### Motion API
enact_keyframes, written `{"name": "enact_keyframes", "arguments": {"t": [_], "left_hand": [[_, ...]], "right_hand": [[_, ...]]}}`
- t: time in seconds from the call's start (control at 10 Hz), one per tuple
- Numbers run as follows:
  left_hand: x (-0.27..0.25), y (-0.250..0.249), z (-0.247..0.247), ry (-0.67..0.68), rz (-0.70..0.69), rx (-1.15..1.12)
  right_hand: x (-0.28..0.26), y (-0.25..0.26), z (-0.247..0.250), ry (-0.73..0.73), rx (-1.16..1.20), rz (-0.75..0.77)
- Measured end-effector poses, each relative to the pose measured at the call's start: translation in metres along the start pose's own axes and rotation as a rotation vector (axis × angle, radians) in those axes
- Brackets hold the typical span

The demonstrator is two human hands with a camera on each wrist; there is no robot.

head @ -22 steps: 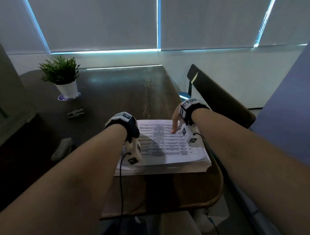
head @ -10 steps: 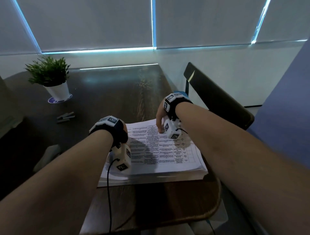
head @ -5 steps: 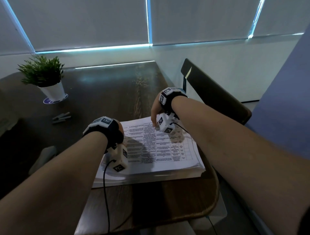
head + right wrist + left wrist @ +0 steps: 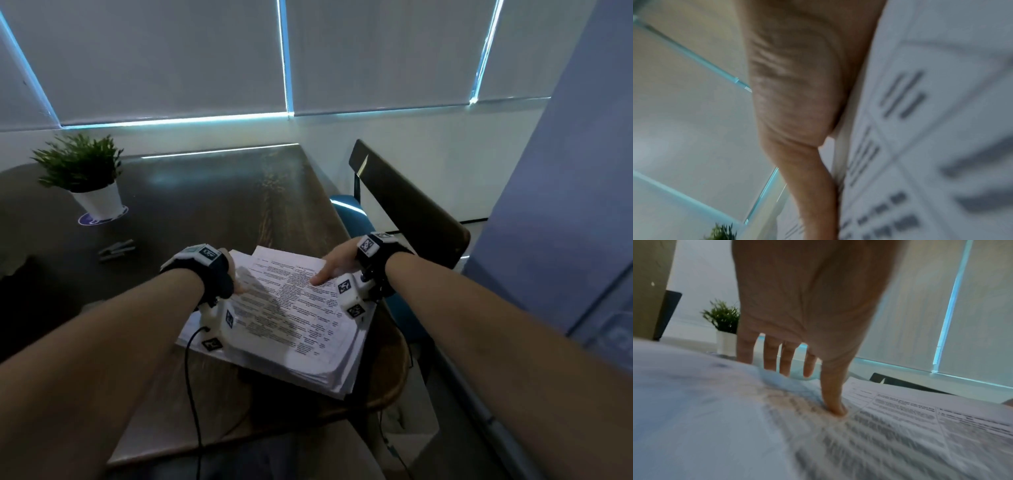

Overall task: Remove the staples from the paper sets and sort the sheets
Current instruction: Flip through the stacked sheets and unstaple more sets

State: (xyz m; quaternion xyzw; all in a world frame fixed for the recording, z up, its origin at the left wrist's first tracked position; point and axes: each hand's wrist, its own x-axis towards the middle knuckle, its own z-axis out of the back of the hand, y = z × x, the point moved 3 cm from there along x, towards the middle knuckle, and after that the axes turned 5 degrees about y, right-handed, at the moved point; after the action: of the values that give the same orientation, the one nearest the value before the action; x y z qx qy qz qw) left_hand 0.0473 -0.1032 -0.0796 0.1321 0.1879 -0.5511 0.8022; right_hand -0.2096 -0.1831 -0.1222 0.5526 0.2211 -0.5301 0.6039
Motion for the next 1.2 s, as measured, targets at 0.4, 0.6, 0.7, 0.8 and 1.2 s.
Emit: {"name": "enact_keyframes", "arguments": {"t": [0.4,0.6,0.7,0.8,1.2], "left_hand": [[-0.082,0.025,-0.096,0.271,-0.028,-0.912],[-0.084,0.037,-0.104,0.163,-0.126,-1.022],[-0.096,0.044,-0.101,0.218,-0.133,-1.230],[-0.117,0.034,-0.070,0.182,-0.355,-1.592],[-0.142,0.013,0.050,-0.701,-0.844,-1.438]], "right_hand": [[-0.073,-0.039,-0.119,-0.110,0.548,0.378],[-0.082,-0.036,-0.152,-0.155,0.680,0.624],[-0.100,-0.030,-0.138,-0.174,0.678,0.760],[-0.116,-0.016,-0.109,-0.198,0.617,0.872],[-0.145,0.037,-0.048,-0.454,0.585,1.167]]}}
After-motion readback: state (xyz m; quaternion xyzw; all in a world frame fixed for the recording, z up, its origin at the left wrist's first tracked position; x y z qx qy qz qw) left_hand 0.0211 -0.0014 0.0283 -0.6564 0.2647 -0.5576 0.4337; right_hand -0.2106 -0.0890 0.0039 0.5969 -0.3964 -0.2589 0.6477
